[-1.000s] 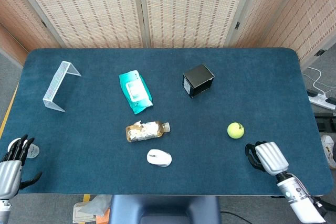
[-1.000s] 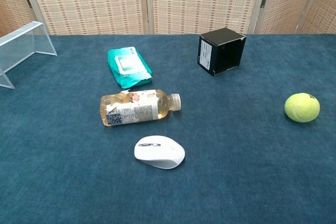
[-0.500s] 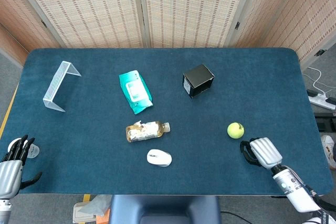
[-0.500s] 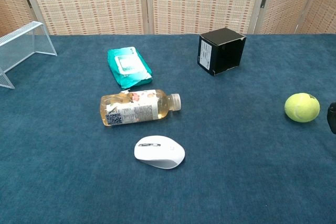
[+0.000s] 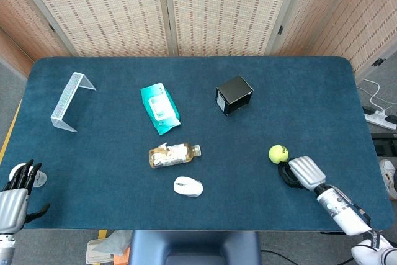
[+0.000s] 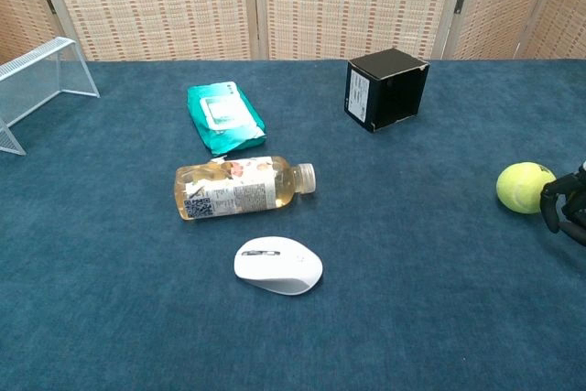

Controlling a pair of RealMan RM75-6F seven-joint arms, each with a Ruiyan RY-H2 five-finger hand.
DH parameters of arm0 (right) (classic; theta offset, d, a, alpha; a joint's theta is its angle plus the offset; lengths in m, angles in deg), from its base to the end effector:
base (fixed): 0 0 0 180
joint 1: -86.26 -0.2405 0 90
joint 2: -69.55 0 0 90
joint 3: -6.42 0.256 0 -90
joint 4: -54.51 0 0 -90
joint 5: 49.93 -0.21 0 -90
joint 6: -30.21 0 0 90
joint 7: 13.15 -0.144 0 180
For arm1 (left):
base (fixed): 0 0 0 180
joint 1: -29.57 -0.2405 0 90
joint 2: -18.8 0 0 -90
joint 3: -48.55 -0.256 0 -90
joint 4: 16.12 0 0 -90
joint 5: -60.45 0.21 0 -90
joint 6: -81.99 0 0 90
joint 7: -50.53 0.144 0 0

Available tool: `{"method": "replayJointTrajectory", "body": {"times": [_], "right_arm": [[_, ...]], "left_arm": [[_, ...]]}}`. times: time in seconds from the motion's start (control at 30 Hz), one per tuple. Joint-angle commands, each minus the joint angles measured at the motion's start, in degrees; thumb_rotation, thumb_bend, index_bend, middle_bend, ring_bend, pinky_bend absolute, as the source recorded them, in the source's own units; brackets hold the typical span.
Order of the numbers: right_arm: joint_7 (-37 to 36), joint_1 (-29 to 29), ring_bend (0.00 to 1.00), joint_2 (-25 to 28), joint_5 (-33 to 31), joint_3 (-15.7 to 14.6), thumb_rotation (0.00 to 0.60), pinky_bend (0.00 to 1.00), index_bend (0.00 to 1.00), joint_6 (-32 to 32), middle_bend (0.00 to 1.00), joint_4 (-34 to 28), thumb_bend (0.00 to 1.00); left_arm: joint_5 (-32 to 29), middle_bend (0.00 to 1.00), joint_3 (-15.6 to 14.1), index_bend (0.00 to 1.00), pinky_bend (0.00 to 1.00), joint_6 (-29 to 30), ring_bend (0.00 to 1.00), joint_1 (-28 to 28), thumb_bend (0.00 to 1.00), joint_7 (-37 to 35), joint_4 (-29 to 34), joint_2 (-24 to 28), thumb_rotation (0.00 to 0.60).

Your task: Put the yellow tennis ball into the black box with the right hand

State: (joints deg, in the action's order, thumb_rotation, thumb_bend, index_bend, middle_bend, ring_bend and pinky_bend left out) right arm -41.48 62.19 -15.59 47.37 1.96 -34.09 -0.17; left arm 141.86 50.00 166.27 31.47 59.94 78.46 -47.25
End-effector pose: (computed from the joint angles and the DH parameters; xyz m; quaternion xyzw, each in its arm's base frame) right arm -0.3376 -0.2716 0.0341 0.7366 -0.4404 0.3431 0.3817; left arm -0.3220 0.1581 0.1432 -0.5886 -0.4056 -0.3183 0.6226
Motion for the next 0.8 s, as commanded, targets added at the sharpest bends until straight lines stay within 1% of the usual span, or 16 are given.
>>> {"method": "replayJointTrajectory", "body": {"times": [0.03,0.37,0.8], "right_arm": [[-1.4,-1.0,0.55,-0.8,0.4,-0.2,0.600,0.60,0.82,0.2,0.83,1.2,0.63],[-3.8,-3.6,0.55,-2.9,0.8,-0.3,0.600,0.60,0.82,0.0,0.82,4.0,0.63],[-5.4,-5.8,0.54,-5.5,-0.5,0.5,0.600,0.60,0.82,0.4,0.82,6.8,0.63]], "left_arm": [[-0.2,0.00,0.0,0.00,0.27,-0.1,0.00,0.1,0.25,0.2,0.0,-0.1,0.600],[-0.7,0.00,0.0,0.00,0.27,-0.9,0.00,0.4,0.24,0.7,0.2,0.0,0.600],[-0.8,0.00,-0.1,0.00,0.27,-1.2,0.00,0.5,0.24,0.6,0.2,0.0,0.600]]}}
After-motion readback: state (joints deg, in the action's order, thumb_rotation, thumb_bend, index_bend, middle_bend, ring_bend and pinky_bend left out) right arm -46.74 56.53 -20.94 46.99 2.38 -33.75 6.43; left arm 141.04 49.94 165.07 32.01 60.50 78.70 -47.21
